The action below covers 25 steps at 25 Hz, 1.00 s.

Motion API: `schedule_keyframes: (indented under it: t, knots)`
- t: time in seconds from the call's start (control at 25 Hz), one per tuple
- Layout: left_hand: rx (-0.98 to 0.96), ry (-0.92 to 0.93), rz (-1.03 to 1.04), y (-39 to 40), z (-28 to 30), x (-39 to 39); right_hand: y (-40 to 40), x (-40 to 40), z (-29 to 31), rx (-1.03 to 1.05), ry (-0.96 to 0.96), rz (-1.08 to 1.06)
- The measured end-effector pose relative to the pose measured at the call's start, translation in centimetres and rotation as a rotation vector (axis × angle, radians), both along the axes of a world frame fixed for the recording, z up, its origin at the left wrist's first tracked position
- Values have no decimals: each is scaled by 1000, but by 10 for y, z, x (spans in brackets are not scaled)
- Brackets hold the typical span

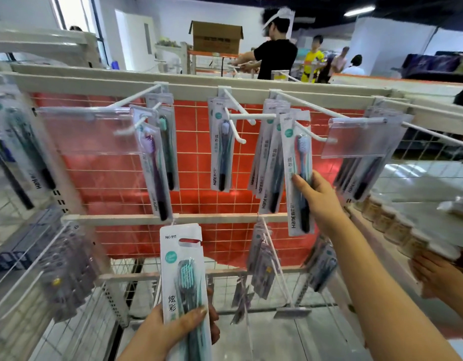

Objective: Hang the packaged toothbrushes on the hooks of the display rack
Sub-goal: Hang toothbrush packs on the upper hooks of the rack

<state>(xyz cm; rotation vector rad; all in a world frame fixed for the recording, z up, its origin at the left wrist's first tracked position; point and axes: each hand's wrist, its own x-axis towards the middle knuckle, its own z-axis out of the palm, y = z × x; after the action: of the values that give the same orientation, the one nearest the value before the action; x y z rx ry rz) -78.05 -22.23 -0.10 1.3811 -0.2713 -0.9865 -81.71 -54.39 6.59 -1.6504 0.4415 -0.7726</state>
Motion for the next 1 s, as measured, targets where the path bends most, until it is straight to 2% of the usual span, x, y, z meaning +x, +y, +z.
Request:
schedule_keyframes:
  t: [0.24, 0.56, 0.8, 1.0]
  knots:
    - [-37, -8, 126, -8, 20, -8, 2, 8, -3, 115, 0, 101]
    - [-224, 48, 215, 0, 34, -15, 8, 25, 2, 161, 74, 29]
    - [-209, -24, 284, 11, 34, -5, 10, 18, -34, 169, 178, -1]
    - [-182, -57, 262, 12, 34, 0, 22, -2, -72, 306, 298, 128]
